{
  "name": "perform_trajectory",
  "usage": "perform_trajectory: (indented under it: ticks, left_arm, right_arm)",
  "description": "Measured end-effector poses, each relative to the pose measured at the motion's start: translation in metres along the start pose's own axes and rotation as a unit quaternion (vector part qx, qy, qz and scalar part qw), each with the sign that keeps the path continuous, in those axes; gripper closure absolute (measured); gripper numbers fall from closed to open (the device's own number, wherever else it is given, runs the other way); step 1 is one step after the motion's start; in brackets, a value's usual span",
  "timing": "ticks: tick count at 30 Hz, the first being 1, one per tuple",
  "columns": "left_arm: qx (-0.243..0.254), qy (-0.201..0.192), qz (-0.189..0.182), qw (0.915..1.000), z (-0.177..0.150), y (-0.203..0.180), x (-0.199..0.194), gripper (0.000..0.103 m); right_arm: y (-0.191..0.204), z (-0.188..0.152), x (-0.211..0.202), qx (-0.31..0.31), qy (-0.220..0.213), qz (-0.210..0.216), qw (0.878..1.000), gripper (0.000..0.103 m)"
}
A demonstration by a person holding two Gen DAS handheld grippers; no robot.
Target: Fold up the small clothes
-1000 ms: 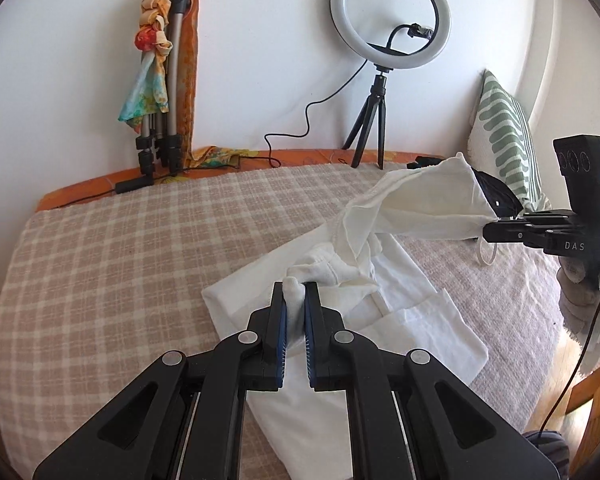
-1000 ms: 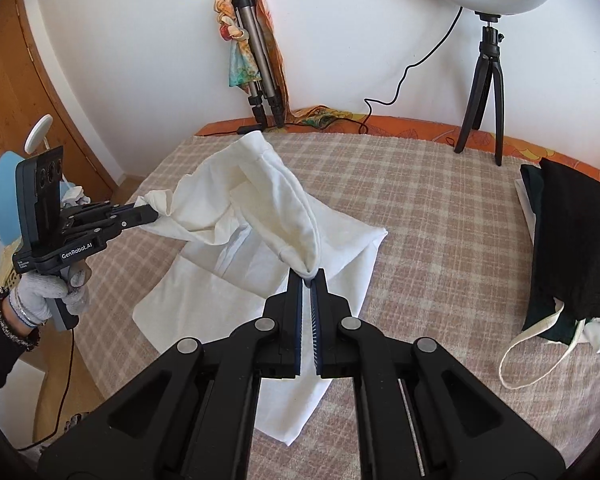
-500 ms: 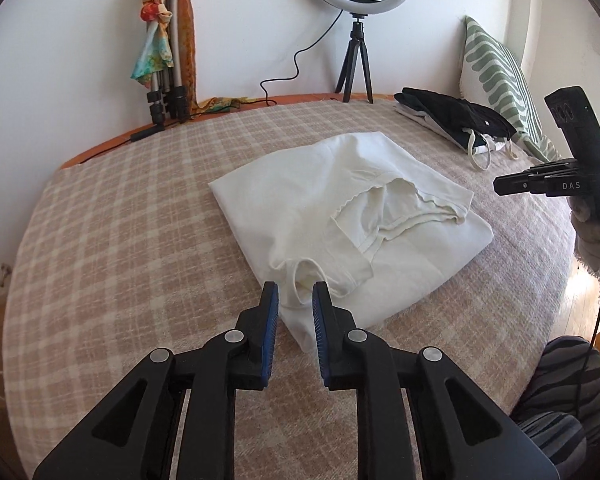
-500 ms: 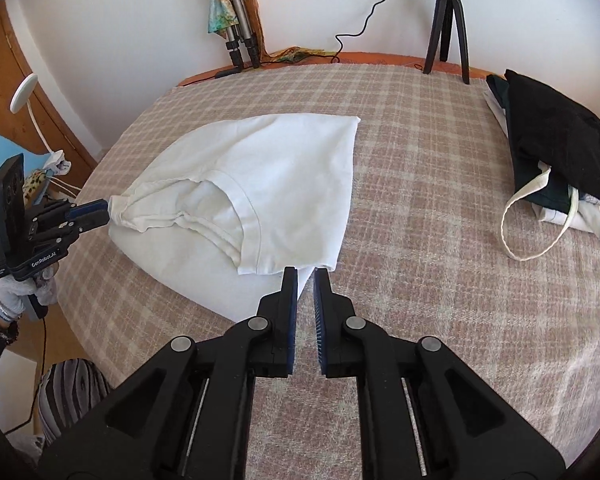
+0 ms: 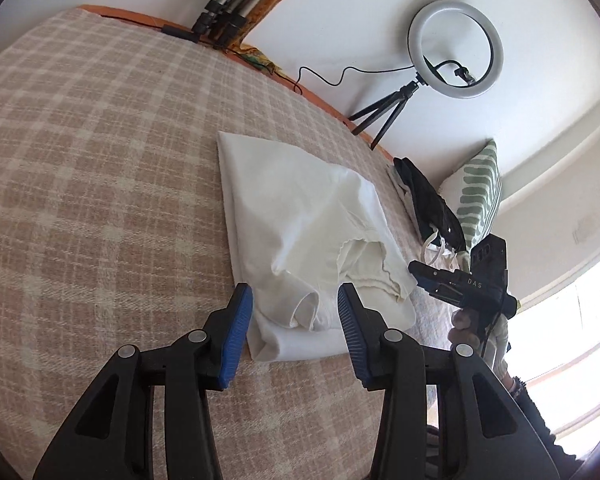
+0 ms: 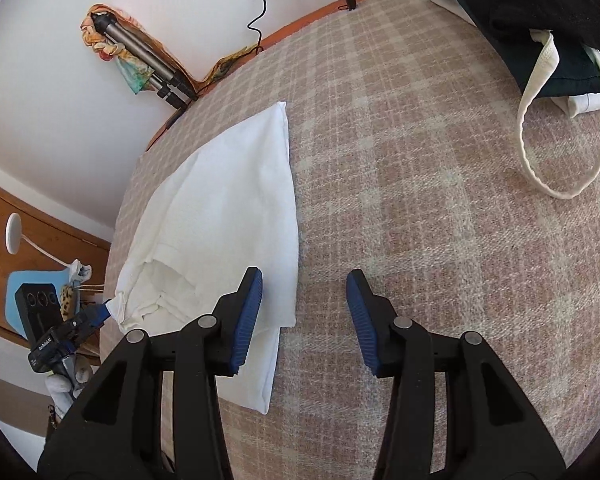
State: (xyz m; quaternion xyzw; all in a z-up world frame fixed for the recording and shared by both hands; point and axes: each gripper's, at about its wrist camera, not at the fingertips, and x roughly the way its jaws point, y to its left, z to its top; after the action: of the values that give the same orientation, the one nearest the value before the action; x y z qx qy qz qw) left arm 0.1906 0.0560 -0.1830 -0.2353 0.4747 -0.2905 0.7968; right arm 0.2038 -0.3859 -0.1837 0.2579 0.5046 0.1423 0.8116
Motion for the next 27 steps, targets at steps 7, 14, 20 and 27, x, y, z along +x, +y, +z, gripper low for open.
perform_trajectory:
  ticks: [7,14,20,27]
  left_arm:
    - [0.040,0.019,0.040,0.9982,-0.004,-0.014,0.015,0.093]
    - [0.063,0.003,0.058,0.9963,0.000,-0.017,0.005,0.098]
    - [0.057,-0.018,0.044,0.9972,0.005,-0.017,-0.014,0.098]
    - [0.054,0.008,0.057,0.9968,-0.019,0.002,-0.009,0.098]
  right_arm:
    - [0.014,0.001,0.006,-0.017,0.015,0.015,1.000,0.083]
    - [0.029,0.002,-0.008,-0.016,0.008,0.038,0.999,0.095]
    - [0.031,0.002,-0.032,0.037,0.005,0.107,0.994,0.097]
    - [0.012,-0.031,-0.031,0.065,0.028,0.098,0.993,0.097]
